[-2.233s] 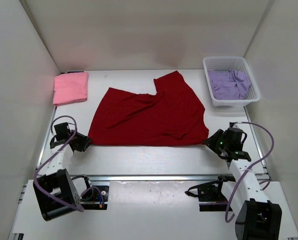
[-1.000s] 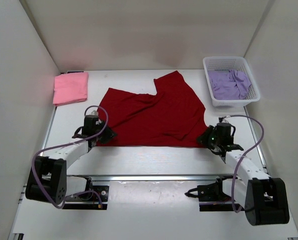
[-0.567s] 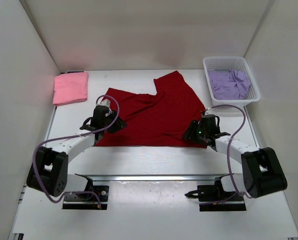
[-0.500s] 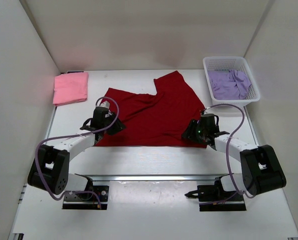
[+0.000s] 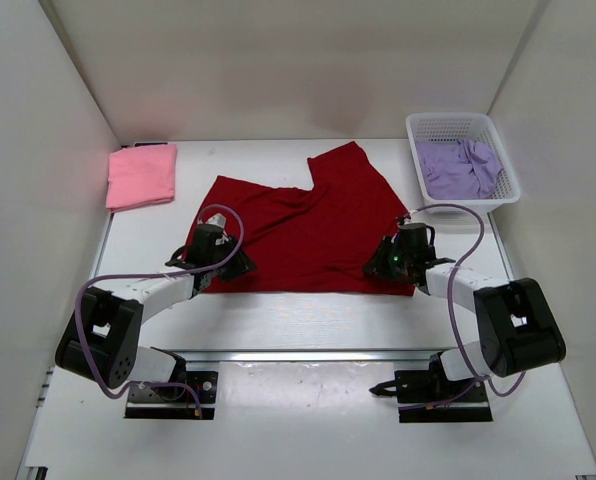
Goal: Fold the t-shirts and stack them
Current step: Flatten out the tshirt
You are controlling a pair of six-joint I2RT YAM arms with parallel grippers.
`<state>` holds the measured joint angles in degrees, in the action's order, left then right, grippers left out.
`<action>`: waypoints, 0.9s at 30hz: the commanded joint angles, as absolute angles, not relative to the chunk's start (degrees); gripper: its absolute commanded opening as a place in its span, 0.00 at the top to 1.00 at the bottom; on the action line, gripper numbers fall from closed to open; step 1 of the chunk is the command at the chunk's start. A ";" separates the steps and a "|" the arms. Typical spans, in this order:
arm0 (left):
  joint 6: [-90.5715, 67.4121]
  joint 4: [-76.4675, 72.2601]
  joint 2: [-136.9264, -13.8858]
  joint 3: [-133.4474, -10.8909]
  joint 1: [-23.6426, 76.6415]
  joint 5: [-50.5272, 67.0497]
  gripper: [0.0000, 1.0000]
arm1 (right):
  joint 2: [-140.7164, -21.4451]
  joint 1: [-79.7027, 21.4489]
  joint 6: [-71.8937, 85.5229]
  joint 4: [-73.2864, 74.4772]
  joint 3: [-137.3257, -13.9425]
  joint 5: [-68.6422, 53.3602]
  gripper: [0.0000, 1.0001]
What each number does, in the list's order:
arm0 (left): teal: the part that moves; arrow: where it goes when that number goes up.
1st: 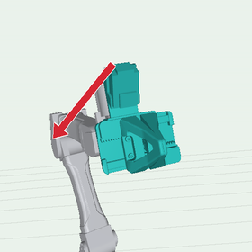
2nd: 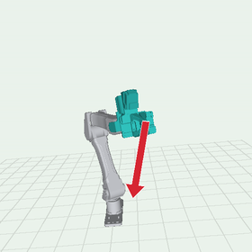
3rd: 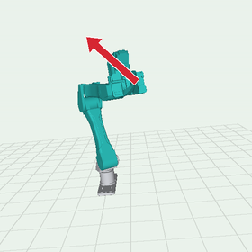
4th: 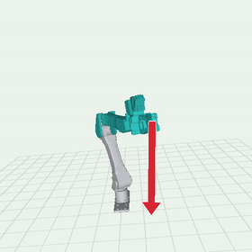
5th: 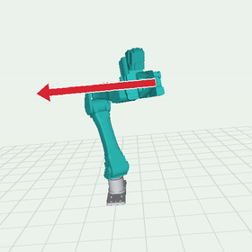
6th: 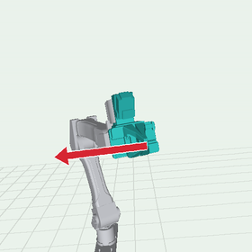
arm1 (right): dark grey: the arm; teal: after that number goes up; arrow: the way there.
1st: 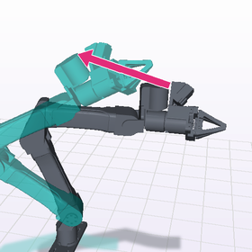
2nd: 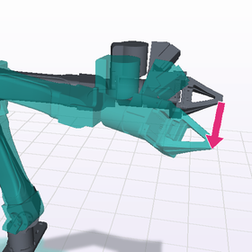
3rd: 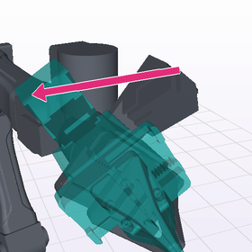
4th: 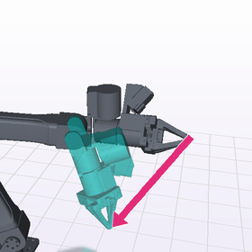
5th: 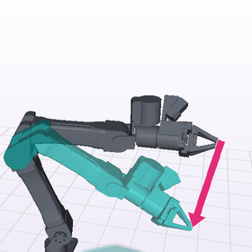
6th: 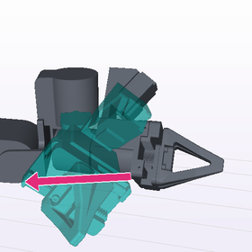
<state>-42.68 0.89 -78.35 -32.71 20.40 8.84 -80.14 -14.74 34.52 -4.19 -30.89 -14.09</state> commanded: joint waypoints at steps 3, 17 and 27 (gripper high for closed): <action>-43.16 -0.97 -76.99 -31.90 19.86 9.50 0.60 | -84.11 -13.62 34.89 -7.21 -36.28 -17.05 0.88; -43.33 0.00 -74.89 -32.34 20.75 8.53 0.60 | -102.21 -18.72 32.43 -1.06 -62.57 -16.17 0.70; -43.24 0.71 -73.82 -31.99 21.62 7.55 0.61 | -94.82 -21.80 26.38 3.05 -57.47 -7.56 0.81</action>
